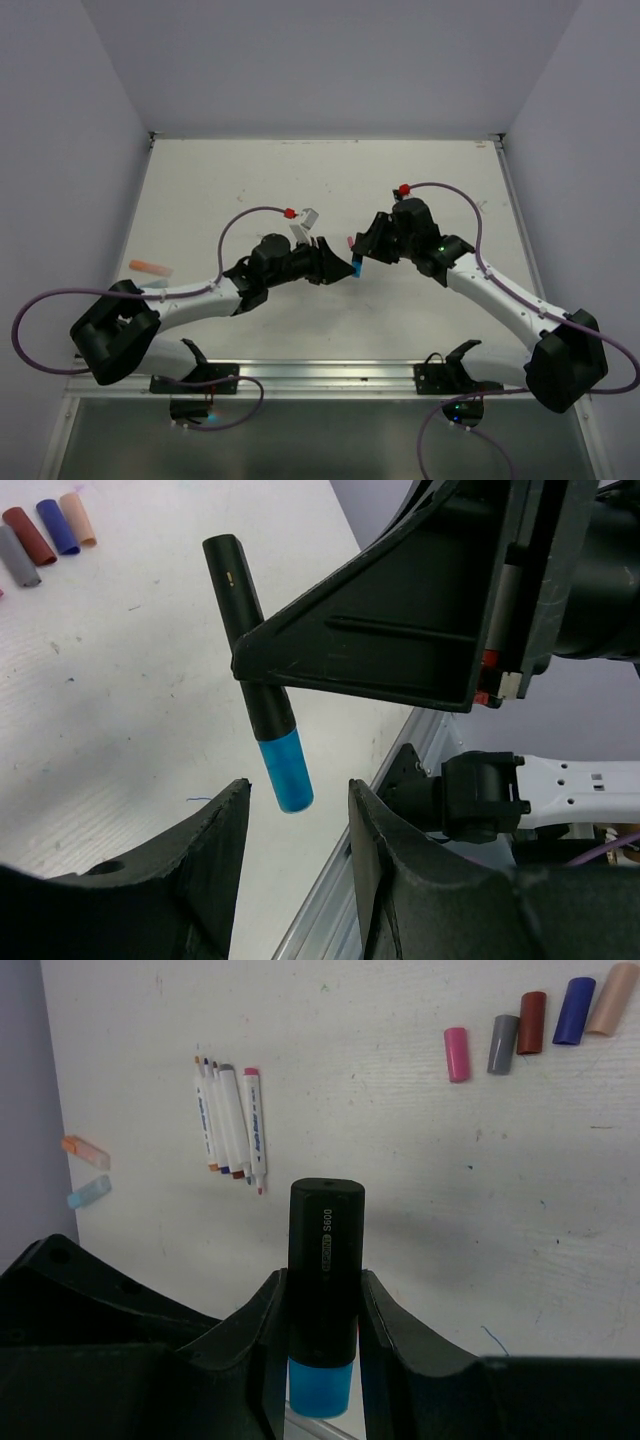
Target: Open the pen caps
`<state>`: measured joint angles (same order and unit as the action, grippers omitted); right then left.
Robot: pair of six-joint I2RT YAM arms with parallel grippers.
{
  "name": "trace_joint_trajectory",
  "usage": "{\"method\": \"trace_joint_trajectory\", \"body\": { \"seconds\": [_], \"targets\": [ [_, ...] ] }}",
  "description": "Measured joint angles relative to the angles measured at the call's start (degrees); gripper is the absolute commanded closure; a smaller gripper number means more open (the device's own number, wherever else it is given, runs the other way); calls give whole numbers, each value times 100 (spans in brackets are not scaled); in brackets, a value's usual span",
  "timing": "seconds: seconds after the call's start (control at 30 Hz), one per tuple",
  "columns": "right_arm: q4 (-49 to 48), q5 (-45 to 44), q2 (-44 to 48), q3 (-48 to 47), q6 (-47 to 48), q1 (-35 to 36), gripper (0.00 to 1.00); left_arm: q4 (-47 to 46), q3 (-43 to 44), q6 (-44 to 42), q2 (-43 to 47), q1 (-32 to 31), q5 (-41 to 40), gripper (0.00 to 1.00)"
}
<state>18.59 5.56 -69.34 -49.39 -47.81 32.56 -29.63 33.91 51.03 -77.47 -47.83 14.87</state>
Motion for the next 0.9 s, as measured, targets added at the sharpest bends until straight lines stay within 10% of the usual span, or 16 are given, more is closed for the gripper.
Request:
{"method": "trace_joint_trajectory", "body": {
  "seconds": [0.33,0.53,0.9],
  "targets": [
    [31,-59,37,-22,-129,57,100,13,313,0,-570,-203,-157,56],
    [33,-133,92,-22,-151,76,100,59,385,98,-678,-227,-227,100],
    [-365,-146,264,358,-131,92,100,-129,227,103,-708,-232,-118,100]
  ]
}}
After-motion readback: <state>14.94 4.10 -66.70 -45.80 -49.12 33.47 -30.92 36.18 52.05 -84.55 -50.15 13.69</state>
